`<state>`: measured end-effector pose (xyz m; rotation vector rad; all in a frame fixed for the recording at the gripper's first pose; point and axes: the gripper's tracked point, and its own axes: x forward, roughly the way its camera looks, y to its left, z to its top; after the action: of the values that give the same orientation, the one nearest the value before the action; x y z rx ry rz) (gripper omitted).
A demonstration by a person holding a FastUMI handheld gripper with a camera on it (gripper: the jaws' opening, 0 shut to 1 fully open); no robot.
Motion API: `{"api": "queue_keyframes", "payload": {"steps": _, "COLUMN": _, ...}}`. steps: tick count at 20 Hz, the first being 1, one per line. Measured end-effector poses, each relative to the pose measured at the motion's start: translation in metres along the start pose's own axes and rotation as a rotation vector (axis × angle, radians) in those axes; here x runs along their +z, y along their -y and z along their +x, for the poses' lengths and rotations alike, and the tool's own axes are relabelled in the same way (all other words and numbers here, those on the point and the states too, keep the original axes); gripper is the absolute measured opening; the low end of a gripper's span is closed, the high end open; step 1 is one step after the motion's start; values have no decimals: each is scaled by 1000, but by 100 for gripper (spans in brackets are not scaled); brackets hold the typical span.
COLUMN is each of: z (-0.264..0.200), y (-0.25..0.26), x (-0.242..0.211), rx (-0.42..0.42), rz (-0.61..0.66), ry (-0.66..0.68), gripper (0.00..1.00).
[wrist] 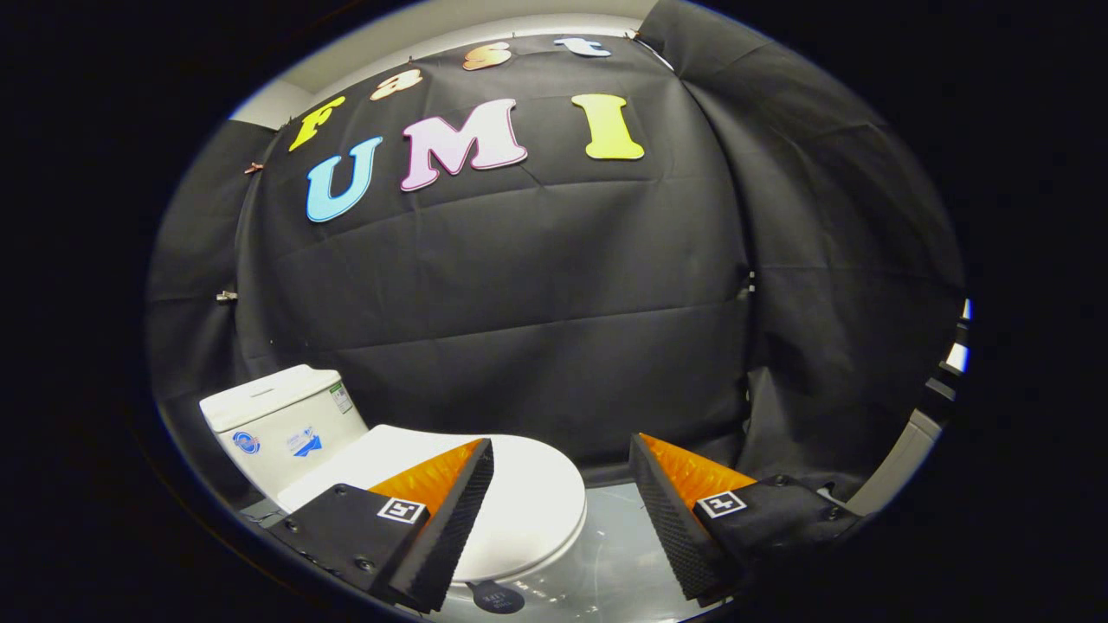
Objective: Open the toilet lid.
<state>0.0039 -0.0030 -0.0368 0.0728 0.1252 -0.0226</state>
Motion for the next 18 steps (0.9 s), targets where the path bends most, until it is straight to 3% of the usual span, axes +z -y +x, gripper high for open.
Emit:
{"api": "queue_keyframes", "payload": {"steps": 7, "z": 3, "y": -17, "x": -19, "rx": 41, "rz": 133, "ry": -121, "gripper": 98}}
{"api": "queue_keyframes", "payload": {"steps": 18, "z": -8, "y": 8, "x": -86, "rx": 13, "rz": 372, "ry": -350, "gripper": 97}}
